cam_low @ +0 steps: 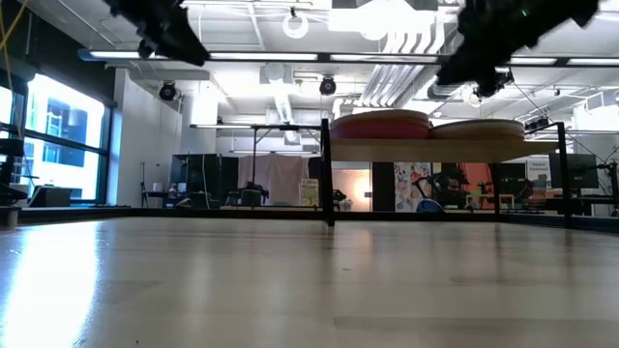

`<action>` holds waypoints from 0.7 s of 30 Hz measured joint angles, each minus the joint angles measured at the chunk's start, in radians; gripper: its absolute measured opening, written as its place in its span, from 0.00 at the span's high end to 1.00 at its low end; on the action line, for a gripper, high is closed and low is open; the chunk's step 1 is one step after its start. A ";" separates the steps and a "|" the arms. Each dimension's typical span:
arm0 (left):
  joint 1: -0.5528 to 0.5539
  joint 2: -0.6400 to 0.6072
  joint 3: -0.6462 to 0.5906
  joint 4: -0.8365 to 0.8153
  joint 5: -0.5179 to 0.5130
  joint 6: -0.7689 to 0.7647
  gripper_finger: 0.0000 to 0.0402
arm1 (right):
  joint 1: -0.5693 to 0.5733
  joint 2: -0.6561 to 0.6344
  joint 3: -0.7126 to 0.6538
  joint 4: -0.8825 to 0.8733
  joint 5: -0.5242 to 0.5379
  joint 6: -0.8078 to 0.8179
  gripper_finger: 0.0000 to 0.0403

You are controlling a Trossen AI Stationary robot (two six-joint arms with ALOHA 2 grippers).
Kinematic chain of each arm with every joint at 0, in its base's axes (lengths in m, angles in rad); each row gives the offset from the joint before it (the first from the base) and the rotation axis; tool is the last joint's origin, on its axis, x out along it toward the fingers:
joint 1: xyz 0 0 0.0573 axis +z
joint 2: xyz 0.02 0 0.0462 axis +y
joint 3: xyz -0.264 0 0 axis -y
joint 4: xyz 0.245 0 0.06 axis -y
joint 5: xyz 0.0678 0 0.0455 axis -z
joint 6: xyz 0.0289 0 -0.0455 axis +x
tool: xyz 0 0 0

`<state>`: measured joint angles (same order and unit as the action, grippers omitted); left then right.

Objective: Place and stack plates onto a shelf
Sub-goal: Return to Home Position

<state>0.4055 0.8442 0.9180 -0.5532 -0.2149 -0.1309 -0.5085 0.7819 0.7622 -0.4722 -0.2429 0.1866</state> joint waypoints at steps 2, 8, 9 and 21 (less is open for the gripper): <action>-0.006 -0.052 -0.072 0.056 0.004 0.002 0.71 | 0.019 -0.053 -0.100 0.056 0.009 0.047 0.81; -0.009 -0.192 -0.257 0.199 0.024 0.003 0.71 | 0.079 -0.184 -0.378 0.404 0.007 0.176 0.81; -0.009 -0.212 -0.285 0.224 0.039 0.003 0.71 | 0.089 -0.196 -0.418 0.470 0.007 0.179 0.81; -0.009 -0.366 -0.581 0.387 0.181 -0.007 0.71 | 0.146 -0.221 -0.717 0.840 0.072 0.289 0.81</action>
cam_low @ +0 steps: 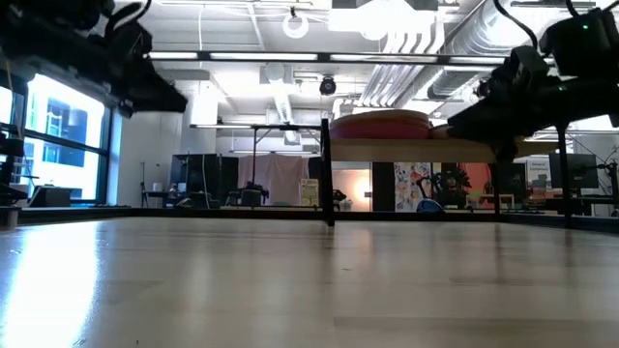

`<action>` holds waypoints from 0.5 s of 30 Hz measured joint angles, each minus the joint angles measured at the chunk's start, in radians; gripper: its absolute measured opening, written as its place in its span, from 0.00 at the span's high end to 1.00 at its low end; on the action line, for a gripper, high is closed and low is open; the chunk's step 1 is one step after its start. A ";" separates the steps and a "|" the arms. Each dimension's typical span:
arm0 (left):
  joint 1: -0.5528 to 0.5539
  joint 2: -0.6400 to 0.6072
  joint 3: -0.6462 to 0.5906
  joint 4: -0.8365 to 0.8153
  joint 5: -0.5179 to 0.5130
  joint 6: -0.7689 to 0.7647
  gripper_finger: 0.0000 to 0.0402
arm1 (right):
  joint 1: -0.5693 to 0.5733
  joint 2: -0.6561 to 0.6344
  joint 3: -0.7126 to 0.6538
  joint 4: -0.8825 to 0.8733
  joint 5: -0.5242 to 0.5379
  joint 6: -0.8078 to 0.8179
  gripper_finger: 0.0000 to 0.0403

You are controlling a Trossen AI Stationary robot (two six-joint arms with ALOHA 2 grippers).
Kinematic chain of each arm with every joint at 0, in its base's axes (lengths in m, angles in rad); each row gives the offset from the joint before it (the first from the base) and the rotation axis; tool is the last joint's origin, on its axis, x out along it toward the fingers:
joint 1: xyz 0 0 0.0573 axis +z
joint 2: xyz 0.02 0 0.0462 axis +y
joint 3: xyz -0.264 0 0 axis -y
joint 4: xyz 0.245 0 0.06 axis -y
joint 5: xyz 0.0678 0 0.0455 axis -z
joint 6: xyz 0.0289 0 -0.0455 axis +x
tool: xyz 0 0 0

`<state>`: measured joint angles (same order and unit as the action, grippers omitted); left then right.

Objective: Place and stack plates onto a shelf
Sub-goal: Return to Home Position

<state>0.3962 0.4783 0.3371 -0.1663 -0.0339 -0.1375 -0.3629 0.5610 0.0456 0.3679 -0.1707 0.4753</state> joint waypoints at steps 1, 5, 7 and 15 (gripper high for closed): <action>0.000 -0.009 -0.024 0.014 0.003 0.001 0.71 | 0.005 0.000 -0.018 0.025 0.004 0.007 0.81; 0.000 -0.043 -0.119 0.082 0.026 0.017 0.71 | 0.027 0.000 -0.034 0.036 0.001 0.000 0.81; 0.000 -0.058 -0.167 0.138 0.035 0.028 0.71 | 0.041 0.000 -0.034 0.031 -0.002 -0.017 0.81; 0.000 -0.093 -0.326 0.292 0.043 0.062 0.71 | 0.084 0.000 -0.035 -0.055 -0.003 -0.038 0.81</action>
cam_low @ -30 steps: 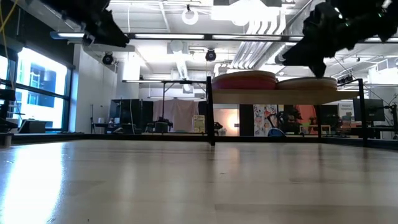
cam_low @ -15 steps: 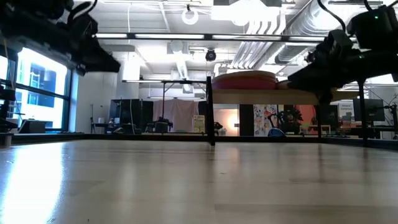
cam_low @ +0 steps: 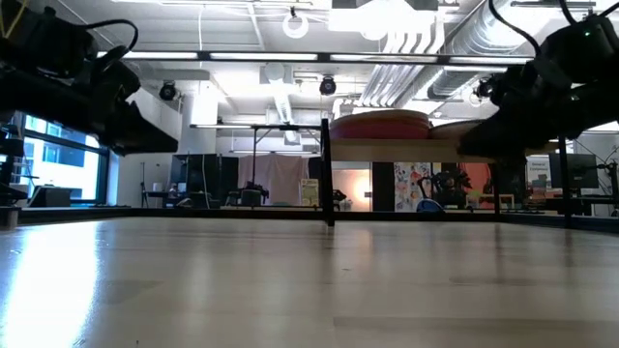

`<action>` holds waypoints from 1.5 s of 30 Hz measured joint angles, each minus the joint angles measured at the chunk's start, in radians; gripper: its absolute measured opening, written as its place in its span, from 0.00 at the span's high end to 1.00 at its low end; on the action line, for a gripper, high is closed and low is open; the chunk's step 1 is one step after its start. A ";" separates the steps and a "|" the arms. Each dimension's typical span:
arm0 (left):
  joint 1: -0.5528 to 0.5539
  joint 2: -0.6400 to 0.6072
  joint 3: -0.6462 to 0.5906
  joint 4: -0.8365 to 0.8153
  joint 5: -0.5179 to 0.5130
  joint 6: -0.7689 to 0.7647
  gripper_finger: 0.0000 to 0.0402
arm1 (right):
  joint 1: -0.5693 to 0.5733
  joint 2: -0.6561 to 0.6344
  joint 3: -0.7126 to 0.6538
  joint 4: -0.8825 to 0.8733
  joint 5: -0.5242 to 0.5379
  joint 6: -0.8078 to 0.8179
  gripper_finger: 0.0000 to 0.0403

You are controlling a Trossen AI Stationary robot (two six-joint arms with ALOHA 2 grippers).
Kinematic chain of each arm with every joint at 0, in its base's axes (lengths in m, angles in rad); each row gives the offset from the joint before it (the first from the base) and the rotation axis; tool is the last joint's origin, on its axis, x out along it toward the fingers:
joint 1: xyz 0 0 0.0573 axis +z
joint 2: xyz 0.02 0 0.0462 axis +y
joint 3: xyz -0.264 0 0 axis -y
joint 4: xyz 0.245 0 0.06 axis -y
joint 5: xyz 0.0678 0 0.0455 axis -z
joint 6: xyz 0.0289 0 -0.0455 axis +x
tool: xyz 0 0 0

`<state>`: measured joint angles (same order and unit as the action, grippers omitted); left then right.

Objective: Place and stack plates onto a shelf
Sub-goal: Return to Home Position

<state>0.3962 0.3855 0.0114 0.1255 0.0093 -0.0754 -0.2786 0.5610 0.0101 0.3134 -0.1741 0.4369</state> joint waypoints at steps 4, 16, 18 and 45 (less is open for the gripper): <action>0.000 0.000 0.000 -0.019 0.013 0.040 0.71 | 0.010 0.000 0.000 -0.053 0.000 0.017 0.81; 0.001 0.001 0.001 -0.122 -0.027 0.043 0.71 | 0.039 0.001 -0.001 -0.112 -0.001 0.055 0.81; 0.002 0.002 0.001 -0.111 -0.030 0.031 0.71 | 0.041 0.001 -0.001 -0.125 -0.002 0.083 0.81; -0.021 -0.020 0.002 -0.105 -0.089 0.027 0.71 | 0.046 -0.027 -0.002 -0.261 -0.004 0.080 0.81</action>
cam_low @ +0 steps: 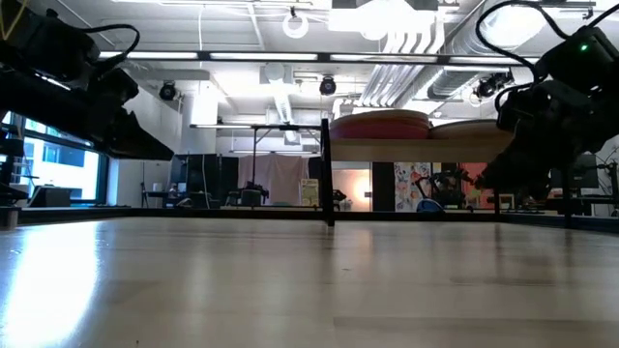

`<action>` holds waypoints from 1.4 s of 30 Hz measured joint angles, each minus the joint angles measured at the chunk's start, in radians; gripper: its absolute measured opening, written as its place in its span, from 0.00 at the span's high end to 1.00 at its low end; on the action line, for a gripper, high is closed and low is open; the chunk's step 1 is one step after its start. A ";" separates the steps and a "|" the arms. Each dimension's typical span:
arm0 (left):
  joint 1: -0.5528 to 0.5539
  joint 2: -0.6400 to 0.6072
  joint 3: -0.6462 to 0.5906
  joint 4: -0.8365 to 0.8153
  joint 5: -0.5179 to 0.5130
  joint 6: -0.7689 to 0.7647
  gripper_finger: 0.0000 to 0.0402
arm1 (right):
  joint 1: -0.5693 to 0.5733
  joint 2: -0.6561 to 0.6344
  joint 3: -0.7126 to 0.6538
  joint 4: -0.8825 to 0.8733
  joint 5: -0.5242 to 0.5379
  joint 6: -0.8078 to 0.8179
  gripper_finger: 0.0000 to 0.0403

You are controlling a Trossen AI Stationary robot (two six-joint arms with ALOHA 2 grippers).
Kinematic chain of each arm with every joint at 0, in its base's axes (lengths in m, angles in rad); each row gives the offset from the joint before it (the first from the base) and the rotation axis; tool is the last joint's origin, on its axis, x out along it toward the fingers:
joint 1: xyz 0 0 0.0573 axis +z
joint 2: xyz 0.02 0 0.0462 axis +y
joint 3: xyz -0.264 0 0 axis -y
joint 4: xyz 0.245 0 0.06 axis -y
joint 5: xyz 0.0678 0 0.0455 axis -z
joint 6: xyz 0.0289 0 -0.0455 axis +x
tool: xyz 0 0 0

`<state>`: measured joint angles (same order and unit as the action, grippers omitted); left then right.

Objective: Place and stack plates onto a shelf
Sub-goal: Return to Home Position

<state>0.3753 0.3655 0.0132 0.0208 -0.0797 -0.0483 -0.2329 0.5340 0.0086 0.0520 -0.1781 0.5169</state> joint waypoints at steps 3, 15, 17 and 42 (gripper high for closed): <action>-0.019 -0.038 0.000 -0.002 -0.001 0.000 0.71 | 0.000 -0.059 0.000 -0.011 0.002 0.000 0.81; -0.148 -0.285 0.000 0.000 -0.002 0.000 0.71 | 0.000 -0.331 0.000 -0.010 0.002 -0.001 0.81; -0.161 -0.313 0.000 -0.002 -0.002 -0.001 0.71 | 0.000 -0.370 0.000 -0.009 0.001 -0.001 0.81; -0.189 -0.360 0.000 -0.002 -0.003 -0.001 0.71 | 0.000 -0.493 0.001 -0.020 0.021 0.006 0.81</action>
<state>0.1867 0.0059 0.0135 0.0189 -0.0826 -0.0490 -0.2329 0.0408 0.0097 0.0321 -0.1574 0.5232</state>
